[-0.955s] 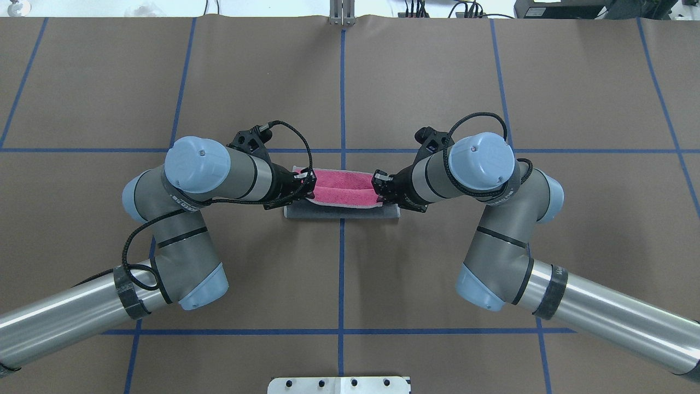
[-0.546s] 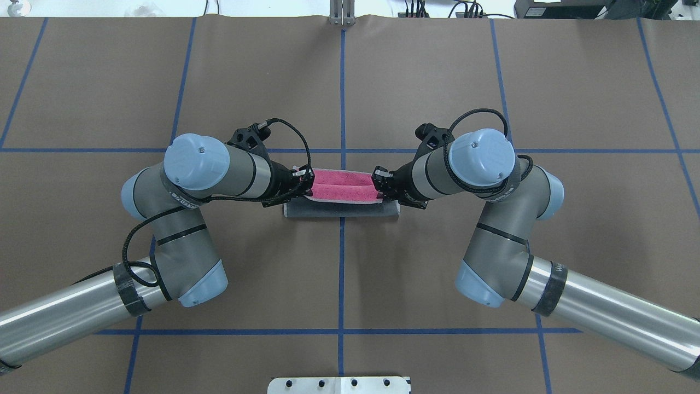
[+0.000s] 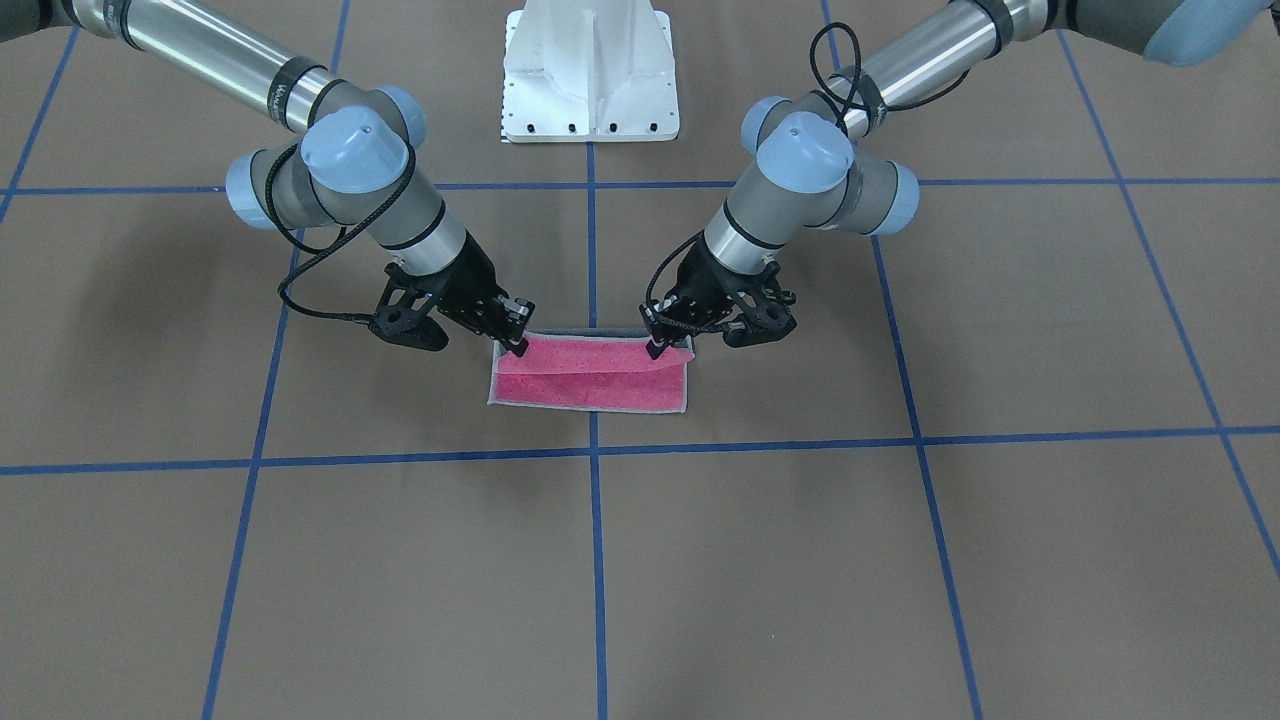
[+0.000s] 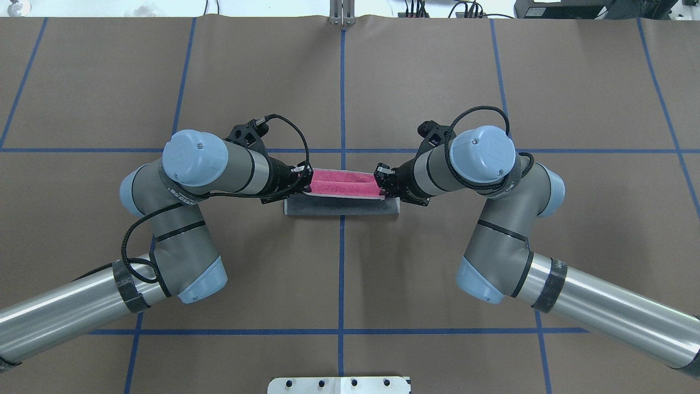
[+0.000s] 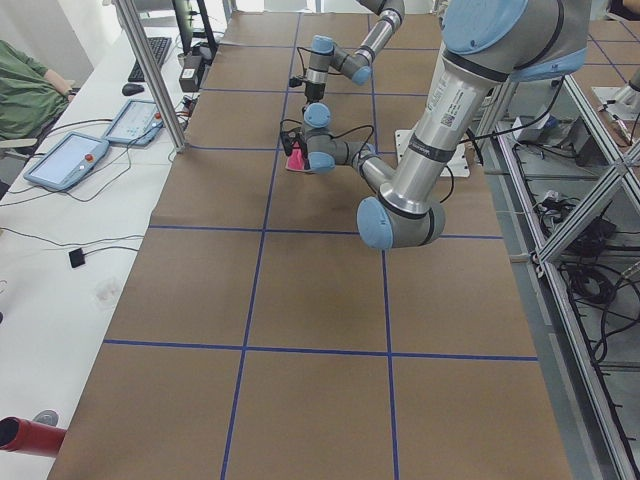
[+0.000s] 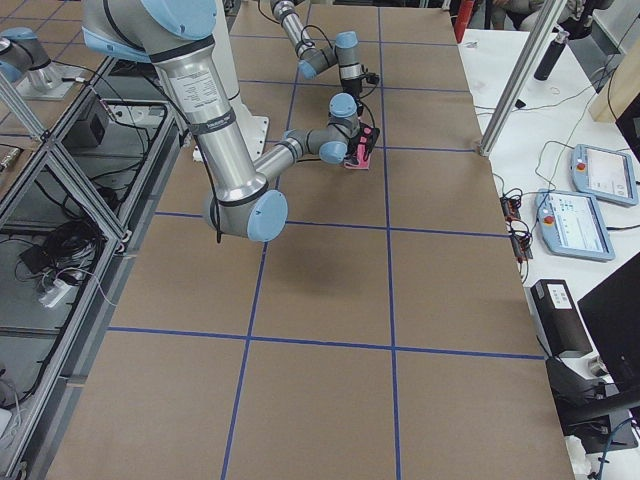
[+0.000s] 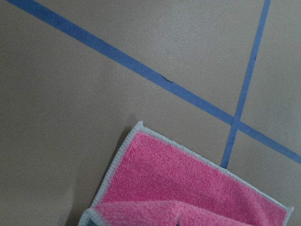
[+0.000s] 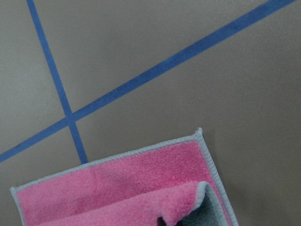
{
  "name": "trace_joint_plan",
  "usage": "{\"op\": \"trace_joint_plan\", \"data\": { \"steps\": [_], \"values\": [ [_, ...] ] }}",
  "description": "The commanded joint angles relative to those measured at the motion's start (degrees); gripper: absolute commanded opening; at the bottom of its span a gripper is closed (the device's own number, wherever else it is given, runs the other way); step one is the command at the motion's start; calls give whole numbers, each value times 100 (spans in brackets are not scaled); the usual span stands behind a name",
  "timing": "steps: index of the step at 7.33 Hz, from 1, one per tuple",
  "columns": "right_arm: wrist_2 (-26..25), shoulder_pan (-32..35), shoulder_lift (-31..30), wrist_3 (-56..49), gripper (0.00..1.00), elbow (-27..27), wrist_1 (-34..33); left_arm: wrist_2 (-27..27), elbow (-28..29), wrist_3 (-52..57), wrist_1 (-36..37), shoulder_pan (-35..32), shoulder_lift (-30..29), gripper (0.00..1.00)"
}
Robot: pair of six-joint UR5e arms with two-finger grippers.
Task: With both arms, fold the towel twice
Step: 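Open both grippers and raise the right gripper away from the towel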
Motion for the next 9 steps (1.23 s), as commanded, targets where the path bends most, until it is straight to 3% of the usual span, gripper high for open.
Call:
{"op": "trace_joint_plan", "data": {
  "steps": [1,2,3,4,9],
  "values": [
    [0,1,18,0,0,-6,7,-1,40,-9,1,8,-59,0],
    [0,1,10,0,11,-6,112,-1,40,-9,1,-1,-112,17],
    [0,1,18,9,61,-6,156,-1,40,8,-8,8,-113,73],
    [0,18,18,52,99,-14,157,-1,49,8,-16,17,-130,100],
    [157,307,1,106,99,-32,157,-1,58,-9,-8,8,-130,100]
  ]
}}
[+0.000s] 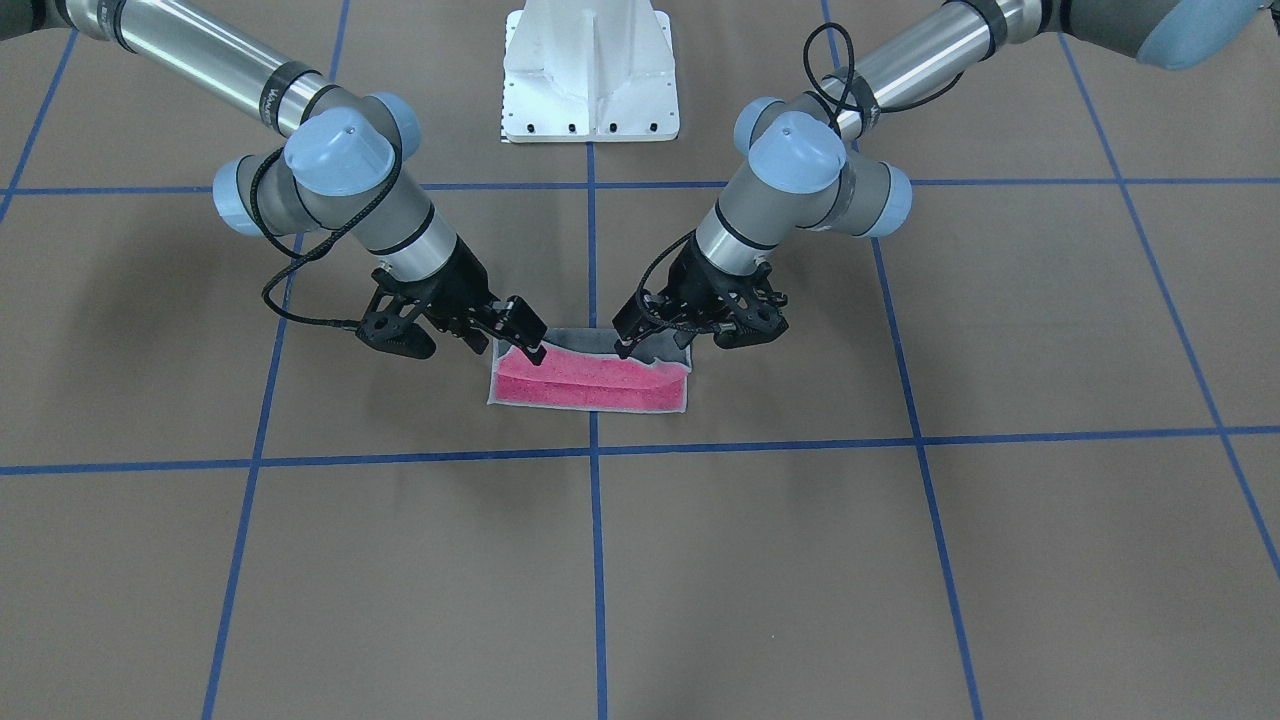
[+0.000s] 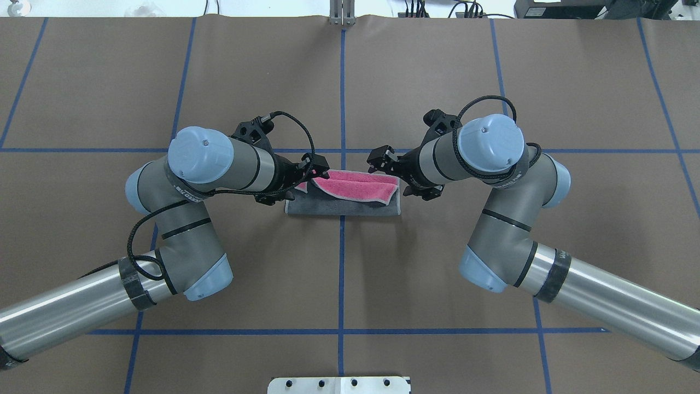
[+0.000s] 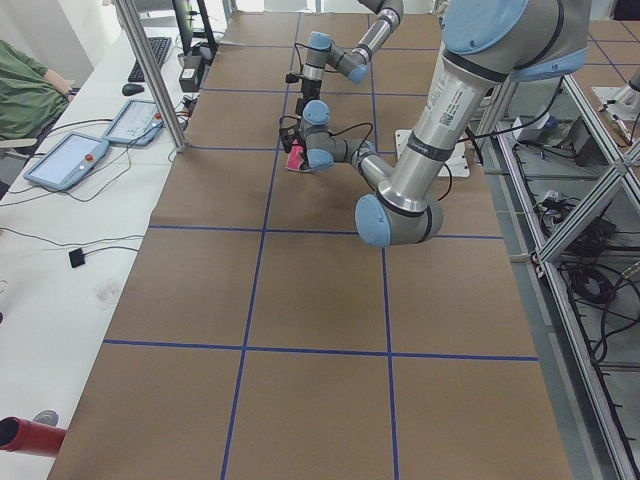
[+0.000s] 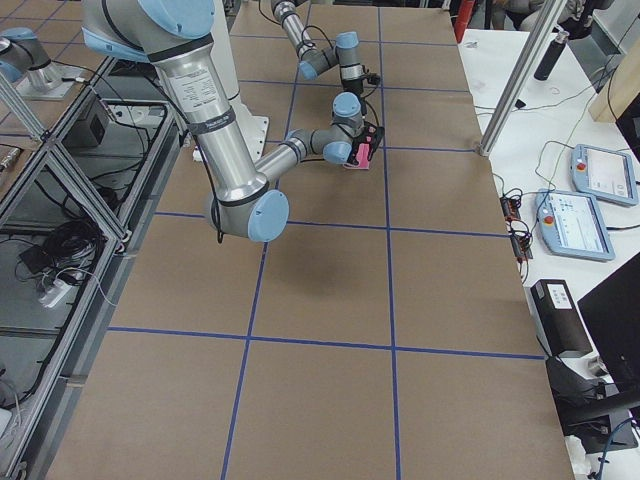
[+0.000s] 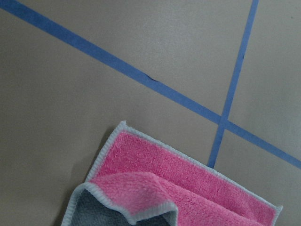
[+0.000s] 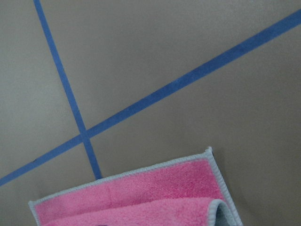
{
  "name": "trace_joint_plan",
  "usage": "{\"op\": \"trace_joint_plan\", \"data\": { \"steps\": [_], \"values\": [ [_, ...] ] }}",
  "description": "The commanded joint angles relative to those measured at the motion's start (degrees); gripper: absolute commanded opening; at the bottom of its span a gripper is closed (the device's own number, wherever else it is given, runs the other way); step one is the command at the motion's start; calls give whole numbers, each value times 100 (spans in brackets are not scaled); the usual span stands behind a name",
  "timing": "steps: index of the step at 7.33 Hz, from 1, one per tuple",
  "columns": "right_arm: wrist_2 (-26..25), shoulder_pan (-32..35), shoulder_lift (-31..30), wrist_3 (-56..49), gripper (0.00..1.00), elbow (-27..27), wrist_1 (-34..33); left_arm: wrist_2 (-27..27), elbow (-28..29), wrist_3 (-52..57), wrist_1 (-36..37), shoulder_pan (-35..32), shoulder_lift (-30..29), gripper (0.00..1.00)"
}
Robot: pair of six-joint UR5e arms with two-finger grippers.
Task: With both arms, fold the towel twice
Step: 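Open both grippers and raise the right gripper away from the towel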
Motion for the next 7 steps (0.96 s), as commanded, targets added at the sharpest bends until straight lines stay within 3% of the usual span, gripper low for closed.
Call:
{"op": "trace_joint_plan", "data": {
  "steps": [1,7],
  "values": [
    [304,253,-18,-11,99,-3,0,0,0,-23,0,12,-21,100],
    [1342,1211,-404,-660,99,-74,0,0,518,-515,-17,91,-530,100]
  ]
}}
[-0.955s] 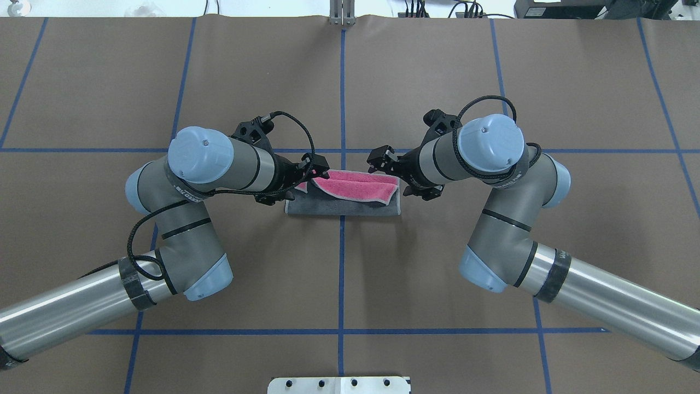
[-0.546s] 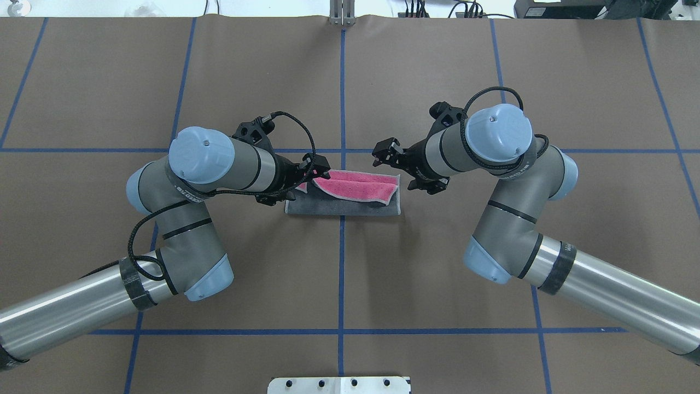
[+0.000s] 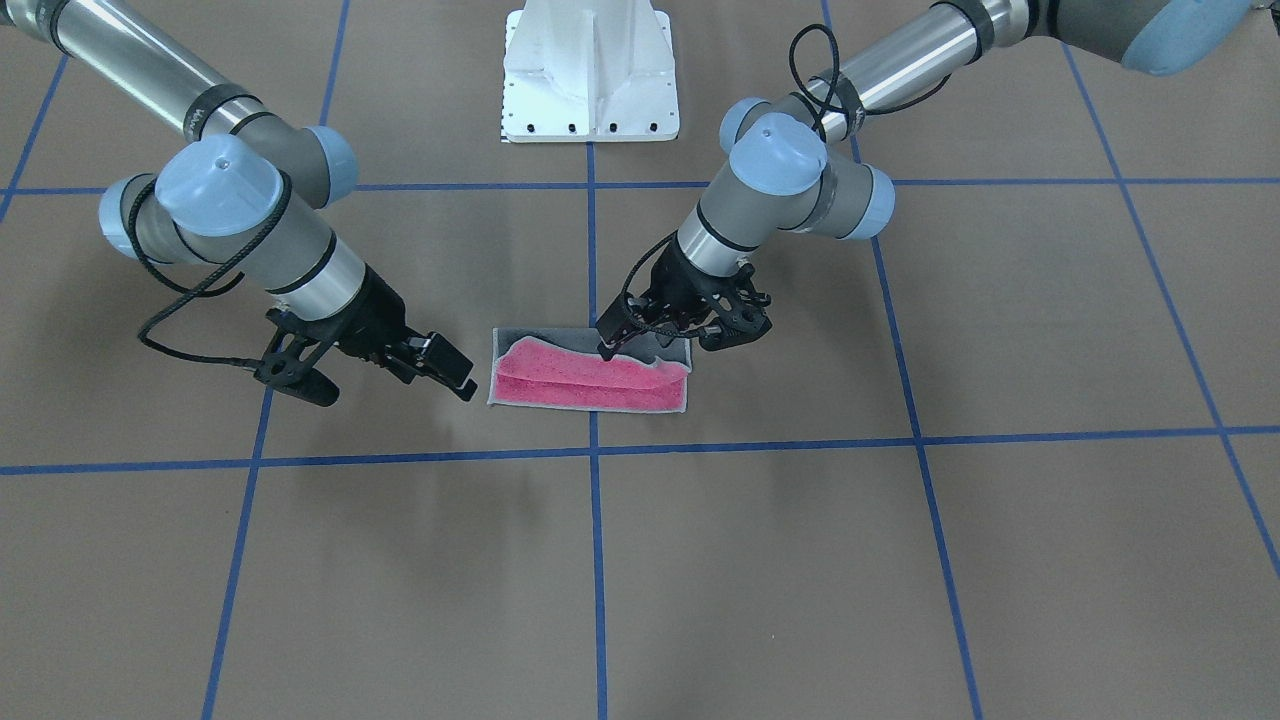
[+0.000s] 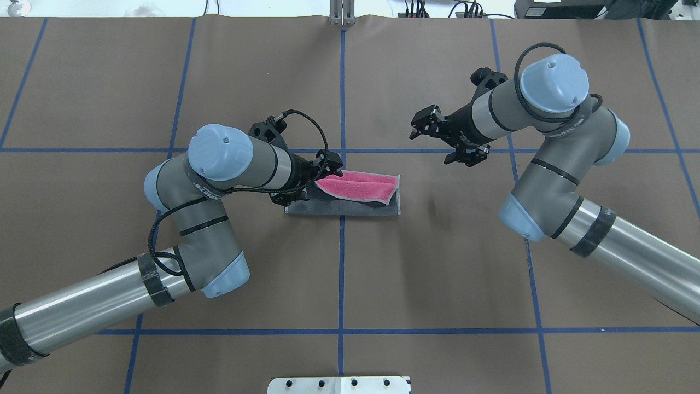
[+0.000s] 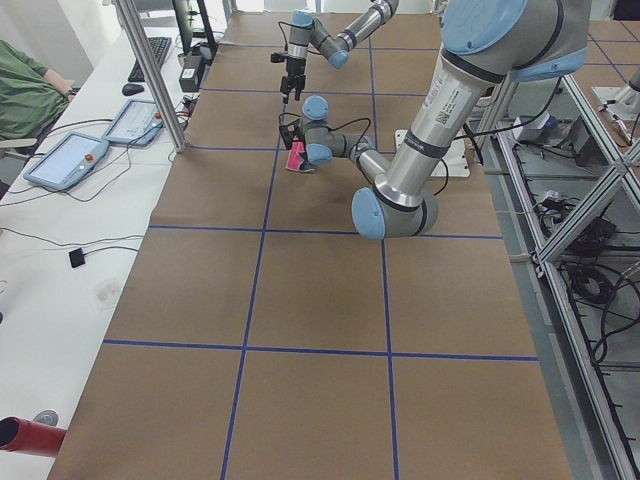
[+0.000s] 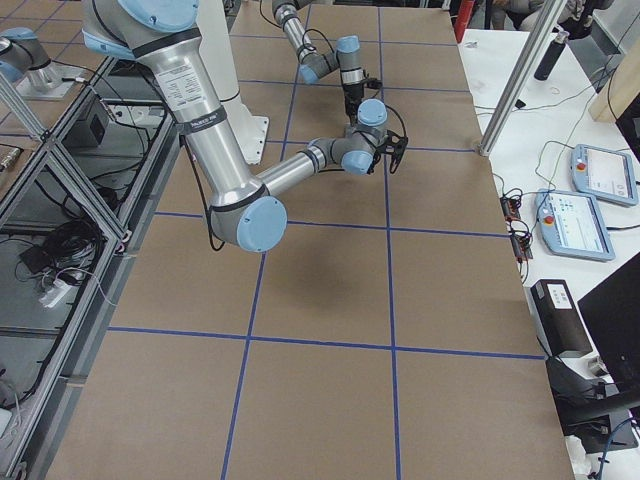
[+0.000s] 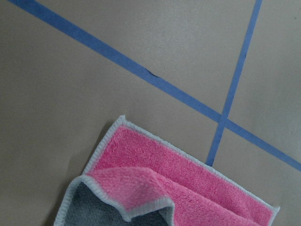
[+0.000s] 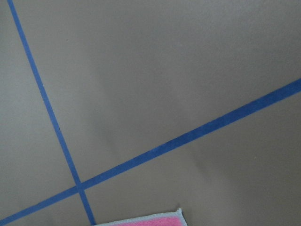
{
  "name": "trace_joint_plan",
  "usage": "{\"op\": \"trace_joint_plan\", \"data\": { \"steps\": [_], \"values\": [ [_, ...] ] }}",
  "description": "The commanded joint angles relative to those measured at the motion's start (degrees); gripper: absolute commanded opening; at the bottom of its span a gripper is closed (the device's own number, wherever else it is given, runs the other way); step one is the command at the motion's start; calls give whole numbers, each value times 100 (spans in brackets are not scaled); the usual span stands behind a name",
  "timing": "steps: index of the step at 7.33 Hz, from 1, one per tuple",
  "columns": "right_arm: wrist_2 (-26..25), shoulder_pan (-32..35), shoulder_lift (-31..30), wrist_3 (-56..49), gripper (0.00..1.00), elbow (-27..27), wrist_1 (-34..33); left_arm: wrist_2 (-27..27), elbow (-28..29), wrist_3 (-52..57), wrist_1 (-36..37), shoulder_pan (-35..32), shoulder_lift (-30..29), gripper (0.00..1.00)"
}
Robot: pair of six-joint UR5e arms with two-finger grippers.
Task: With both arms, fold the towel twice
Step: 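Raise the left gripper off the folded towel while the right gripper withdraws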
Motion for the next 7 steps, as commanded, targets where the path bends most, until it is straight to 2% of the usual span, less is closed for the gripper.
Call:
{"op": "trace_joint_plan", "data": {
  "steps": [1,4,7],
  "values": [
    [192,190,-122,-168,99,-14,0,0,161,-24,-10,24,-109,100],
    [210,278,-139,-212,99,-67,0,0,302,-32,-37,24,-127,100],
    [210,304,-139,-221,99,-75,0,17,810,-33,-37,33,-653,100]
  ]
}}
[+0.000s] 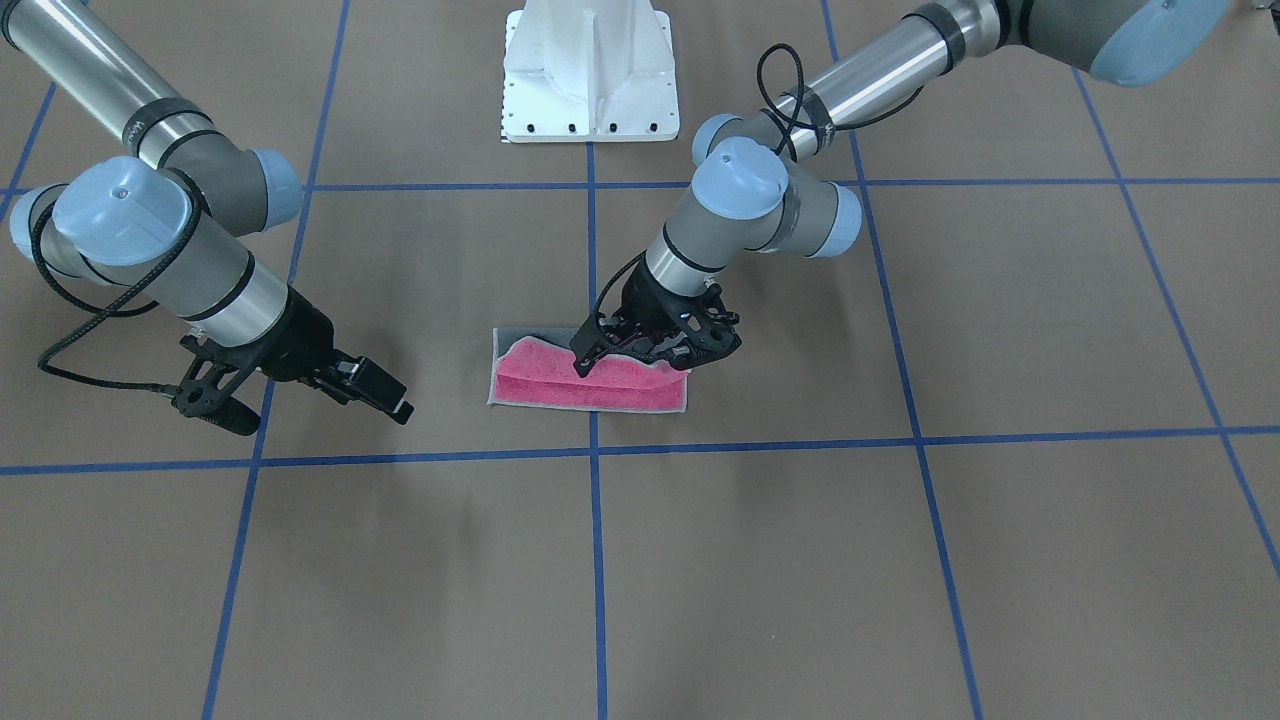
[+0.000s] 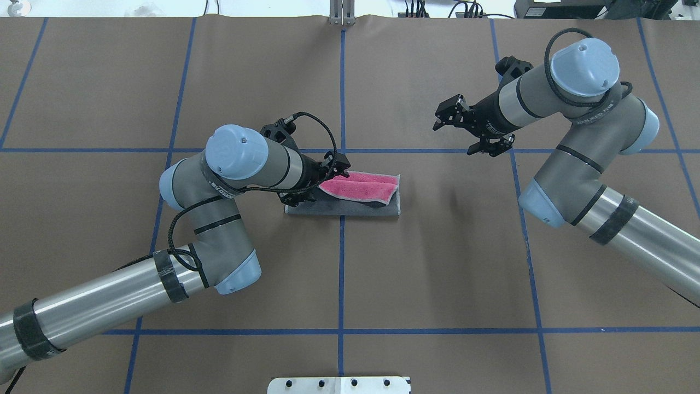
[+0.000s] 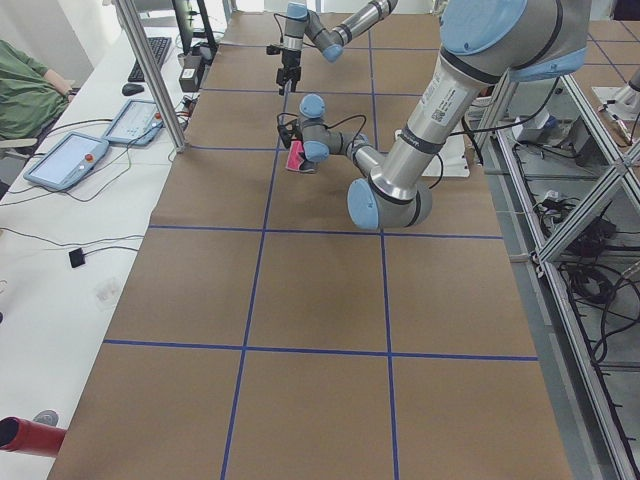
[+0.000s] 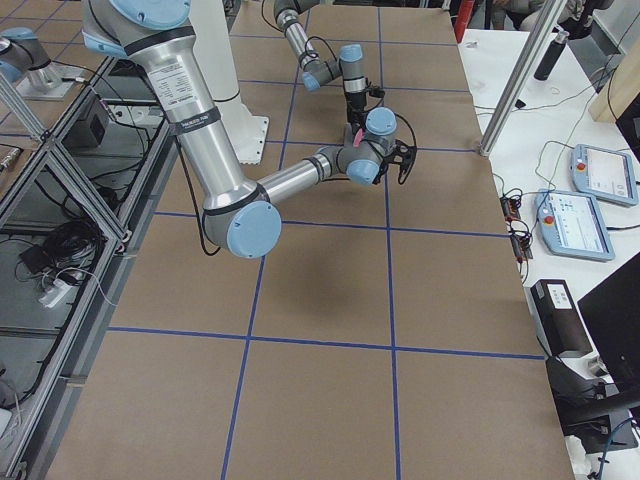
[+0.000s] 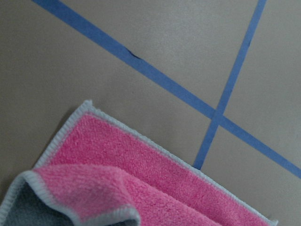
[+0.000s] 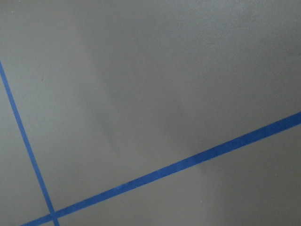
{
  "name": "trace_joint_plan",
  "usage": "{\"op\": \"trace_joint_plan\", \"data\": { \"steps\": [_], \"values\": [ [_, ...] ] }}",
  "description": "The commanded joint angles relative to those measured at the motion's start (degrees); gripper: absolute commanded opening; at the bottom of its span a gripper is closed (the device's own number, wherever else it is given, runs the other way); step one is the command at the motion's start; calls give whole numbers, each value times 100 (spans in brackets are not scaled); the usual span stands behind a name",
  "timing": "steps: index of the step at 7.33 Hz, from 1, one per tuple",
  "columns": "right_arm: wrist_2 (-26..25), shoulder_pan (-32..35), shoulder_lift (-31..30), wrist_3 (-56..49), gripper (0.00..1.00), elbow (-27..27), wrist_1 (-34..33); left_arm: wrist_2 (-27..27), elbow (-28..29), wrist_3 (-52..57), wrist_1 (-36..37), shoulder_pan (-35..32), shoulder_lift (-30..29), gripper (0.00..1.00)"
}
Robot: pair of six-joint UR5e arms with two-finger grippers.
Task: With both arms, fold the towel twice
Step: 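Raise the left gripper off the folded towel while the right gripper withdraws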
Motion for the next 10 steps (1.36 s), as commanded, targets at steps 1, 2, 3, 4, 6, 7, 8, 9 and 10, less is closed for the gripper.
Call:
{"op": "trace_joint_plan", "data": {
  "steps": [1,2,3,4,6,7,8,9,10],
  "values": [
    [1,11,-9,6,99,-3,0,8,238,0,-9,-4,-198,100],
    [1,11,-35,-20,99,-3,0,182,299,8,-166,-21,-206,100],
    [1,11,-44,-29,99,-3,0,279,413,17,-280,-47,-215,100],
    [1,11,-88,-47,99,-3,9,280,466,43,-290,-126,-224,100],
    [1,11,-97,-64,99,-12,9,280,869,70,-456,-258,-504,100],
    [1,11,-97,-73,99,-12,9,280,1089,70,-466,-311,-697,100],
    [9,11,-97,-64,99,-12,9,280,1169,70,-475,-363,-751,100],
    [96,11,-88,-64,99,-3,9,280,1170,79,-475,-425,-751,100],
    [158,37,-80,-56,99,23,17,280,1187,79,-475,-460,-743,100]
  ]
}}
